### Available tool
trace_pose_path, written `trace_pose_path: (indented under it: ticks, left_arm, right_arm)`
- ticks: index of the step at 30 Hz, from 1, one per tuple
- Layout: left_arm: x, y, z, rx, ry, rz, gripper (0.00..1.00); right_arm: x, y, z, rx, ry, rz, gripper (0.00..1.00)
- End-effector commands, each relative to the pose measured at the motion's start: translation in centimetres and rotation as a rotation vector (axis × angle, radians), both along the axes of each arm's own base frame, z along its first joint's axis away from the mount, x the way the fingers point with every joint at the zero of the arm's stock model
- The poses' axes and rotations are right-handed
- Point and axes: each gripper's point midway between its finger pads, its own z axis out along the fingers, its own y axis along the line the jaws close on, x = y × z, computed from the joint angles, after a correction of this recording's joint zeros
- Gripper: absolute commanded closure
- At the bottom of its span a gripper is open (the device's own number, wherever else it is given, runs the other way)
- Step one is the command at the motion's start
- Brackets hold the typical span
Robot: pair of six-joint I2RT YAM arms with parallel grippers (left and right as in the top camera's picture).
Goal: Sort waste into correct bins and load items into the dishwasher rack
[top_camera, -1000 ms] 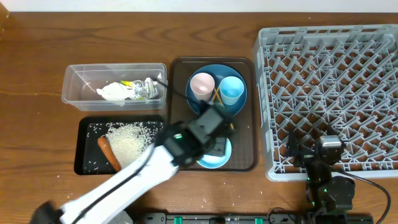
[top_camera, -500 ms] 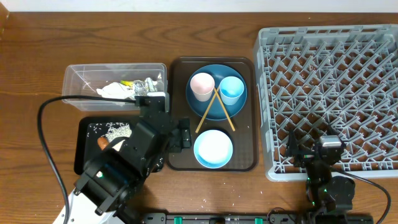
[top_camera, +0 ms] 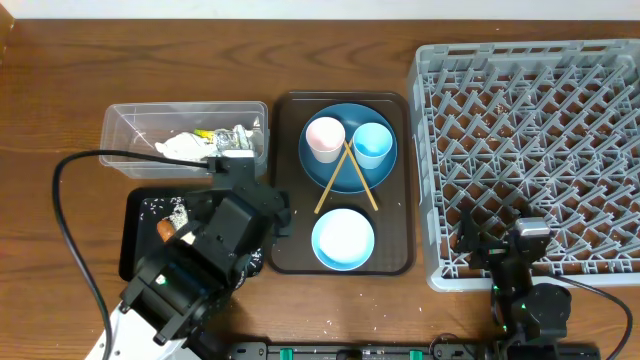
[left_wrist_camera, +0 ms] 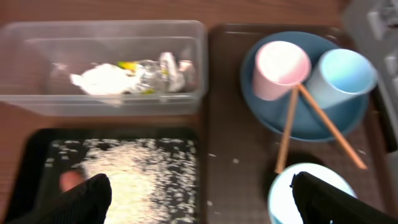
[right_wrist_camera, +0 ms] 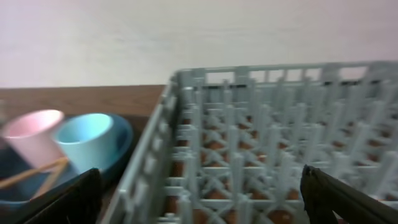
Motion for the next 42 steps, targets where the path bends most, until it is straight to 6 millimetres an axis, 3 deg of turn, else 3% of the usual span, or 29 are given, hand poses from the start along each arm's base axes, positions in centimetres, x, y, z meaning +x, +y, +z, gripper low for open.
trace_pose_path:
  ticks: [1,6,13,17,21,24,28,33,36,39,42]
  left_arm:
    - [0.2,2.2,1.9,0.07,-0.083,0.068,0.04]
    - [-0.6,3.2,2.9,0.06,-0.117,0.083,0.0]
    - [-2.2,5.5,5.1,0.028,-0.212,0.127,0.0]
    - [-3.2,7.6,6.4,0.038,-0.277,0.192,0.0]
    - [-3.6,7.7,6.4,0.025,-0.276,0.184,0.0]
    - [-3.5,7.6,6.3,0.027,-0.274,0.183,0.0]
    - [-3.5,7.6,6.3,0.028,-0.274,0.183,0.01]
    - [-3.5,7.6,6.3,0.028,-0.274,0.183,0.01]
    - [-3.5,7.6,6.3,0.028,-0.274,0.183,0.01]
    - [-3.5,7.6,6.3,0.028,-0.274,0.183,0.01]
    - [-3.5,7.6,6.3,0.028,-0.274,0.183,0.01]
  right_arm:
    - [-0.6,2.4,0.2,0.097,0.025,0.137,0.01]
    - [-2.0,1.9,1.2,0.122,0.17,0.102,0.01]
    - [-3.6,2.0,8.3,0.073,0.333,0.111,0.01]
    - [-3.3,2.8,12.5,0.092,0.485,0.153,0.01]
    - [-1.4,3.1,16.6,0.112,0.523,0.16,0.01]
    - [-0.7,5.0,17.9,0.175,0.545,0.26,0.01]
    - [-0.7,7.7,18.1,0.274,0.592,0.413,0.03]
    - [-0.5,8.1,14.5,0.311,0.774,0.382,0.35]
    - [-0.4,9.3,12.5,0.273,0.852,0.396,0.48]
    - [0.0,11.1,11.0,0.218,0.902,0.412,0.56]
    - [0.7,13.3,9.8,0.143,0.92,0.429,0.56]
